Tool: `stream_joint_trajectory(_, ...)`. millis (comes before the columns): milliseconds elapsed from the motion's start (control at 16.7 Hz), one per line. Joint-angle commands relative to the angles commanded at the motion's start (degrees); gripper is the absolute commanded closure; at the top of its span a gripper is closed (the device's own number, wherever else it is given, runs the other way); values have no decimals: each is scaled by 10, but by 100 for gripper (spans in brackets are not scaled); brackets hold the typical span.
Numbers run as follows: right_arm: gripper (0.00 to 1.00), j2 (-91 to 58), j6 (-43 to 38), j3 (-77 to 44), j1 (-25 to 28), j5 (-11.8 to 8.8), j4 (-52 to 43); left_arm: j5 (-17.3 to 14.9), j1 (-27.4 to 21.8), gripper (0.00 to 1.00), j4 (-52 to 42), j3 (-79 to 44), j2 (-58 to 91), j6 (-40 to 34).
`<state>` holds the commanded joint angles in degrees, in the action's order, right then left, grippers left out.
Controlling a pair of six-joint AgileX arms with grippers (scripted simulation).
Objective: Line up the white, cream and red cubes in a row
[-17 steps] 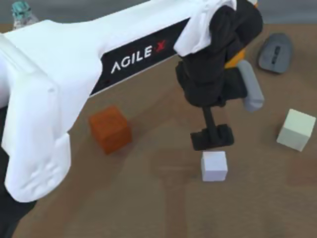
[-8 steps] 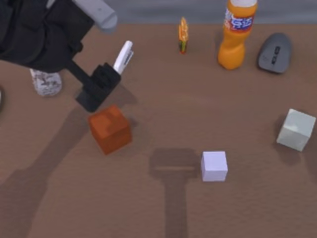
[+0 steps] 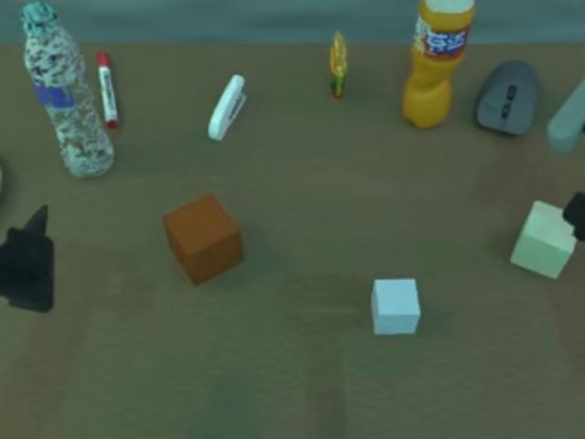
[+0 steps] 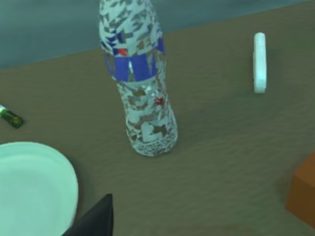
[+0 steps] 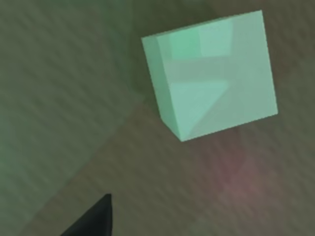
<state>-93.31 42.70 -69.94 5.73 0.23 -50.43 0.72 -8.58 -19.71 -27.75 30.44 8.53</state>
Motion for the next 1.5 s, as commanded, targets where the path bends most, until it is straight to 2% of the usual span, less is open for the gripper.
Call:
stream_joint_trajectory(240, 0, -142, 71, -120, 10, -1, -79, -3, 59, 0, 112, 166, -177, -49)
stream_joint_trajectory(420, 0, -211, 105, -183, 15, -1, -115, -5, 86, 0, 170, 244, -267, -74)
stream_joint_trajectory(900, 0, -245, 122, -212, 14, -1, -131, -7, 97, 0, 197, 278, -304, -85)
stream_joint_trajectory(1080, 0, -254, 122, -198, 15, -1, -108, -7, 97, 0, 197, 278, -304, -85)
stream_joint_trajectory(1500, 0, -312, 119, -113, 18, -1, 39, -7, 97, 0, 197, 278, -304, -85)
